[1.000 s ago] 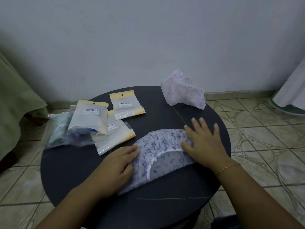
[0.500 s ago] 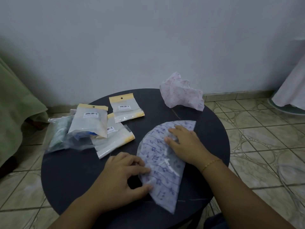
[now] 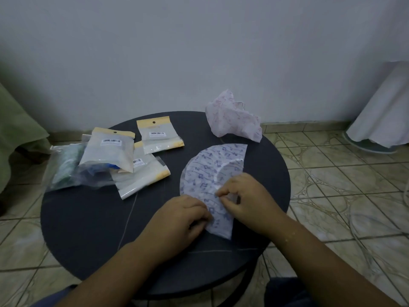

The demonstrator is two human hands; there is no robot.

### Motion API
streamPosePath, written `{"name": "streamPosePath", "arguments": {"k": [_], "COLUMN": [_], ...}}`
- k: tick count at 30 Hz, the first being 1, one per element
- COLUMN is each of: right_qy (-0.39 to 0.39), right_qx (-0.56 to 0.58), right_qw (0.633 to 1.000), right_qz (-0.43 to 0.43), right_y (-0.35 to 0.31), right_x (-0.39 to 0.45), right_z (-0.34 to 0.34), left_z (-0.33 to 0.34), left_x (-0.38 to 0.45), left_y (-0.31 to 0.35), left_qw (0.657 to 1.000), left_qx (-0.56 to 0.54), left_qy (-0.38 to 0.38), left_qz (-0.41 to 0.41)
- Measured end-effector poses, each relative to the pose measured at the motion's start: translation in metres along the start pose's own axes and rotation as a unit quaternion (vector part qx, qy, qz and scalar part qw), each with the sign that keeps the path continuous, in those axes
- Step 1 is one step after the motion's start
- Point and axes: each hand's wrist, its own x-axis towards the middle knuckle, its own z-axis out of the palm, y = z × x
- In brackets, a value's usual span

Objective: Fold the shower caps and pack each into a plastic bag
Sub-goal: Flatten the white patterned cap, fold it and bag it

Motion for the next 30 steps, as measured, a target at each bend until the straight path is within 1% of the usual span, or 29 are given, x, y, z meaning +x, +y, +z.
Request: {"name": "streamPosePath", "arguments": {"k": [3, 5, 8, 11, 14, 16, 19, 22, 24, 28, 30], "right_qy": [-0.045, -0.078, -0.098, -0.086, -0.054, -0.047, -0.037, -0.036, -0.045, -0.087, -0.084], "right_qx": [-0.010, -0.026, -0.042, -0.048, -0.078, -0.101, -0.107, -0.059, -0.035, -0.063, -0.057], "right_qw": [0.998, 0.995, 0.993, 0.994, 0.992, 0.989, 0.991, 0.998, 0.998, 0.994, 0.994], "right_qz": [-0.043, -0.052, -0.052, -0.048, -0.083, -0.096, -0.074, -0.006, 0.024, 0.021, 0.025], "right_y": [-0.006, -0.006, -0.005, -0.007, -0.010, -0.011, -0.007, -0.005, -0.005, -0.003, -0.001], "right_x": [-0.027, -0.041, -0.055, -0.063, -0.065, -0.064, -0.063, -0.063, -0.062, -0.063, -0.063], "right_z": [0.000, -0.001, -0.004, -0.004, -0.001, -0.001, -0.001, -0.003, -0.007, -0.009, -0.006], "left_z": [-0.002, -0.006, -0.010, -0.009, -0.007, -0.006, -0.003, -0.001, 0.001, 0.002, 0.002], "left_x": [0.000, -0.001, 0.000, 0.001, 0.002, 0.003, 0.003, 0.002, 0.004, 0.005, 0.005], "left_y": [0.004, 0.007, 0.009, 0.011, 0.017, 0.020, 0.023, 0.026, 0.027, 0.026, 0.025], "left_qw": [0.999, 0.998, 0.997, 0.998, 0.998, 0.998, 0.998, 0.997, 0.997, 0.999, 0.999], "left_qx": [-0.011, -0.015, -0.001, 0.039, 0.055, 0.062, 0.060, 0.067, 0.068, 0.046, 0.027], "left_qy": [-0.021, -0.044, -0.067, -0.052, -0.030, -0.017, -0.013, -0.022, -0.022, -0.018, -0.019], "left_qz": [-0.022, -0.035, -0.034, -0.007, 0.014, 0.026, 0.026, 0.022, 0.021, 0.009, -0.003]}}
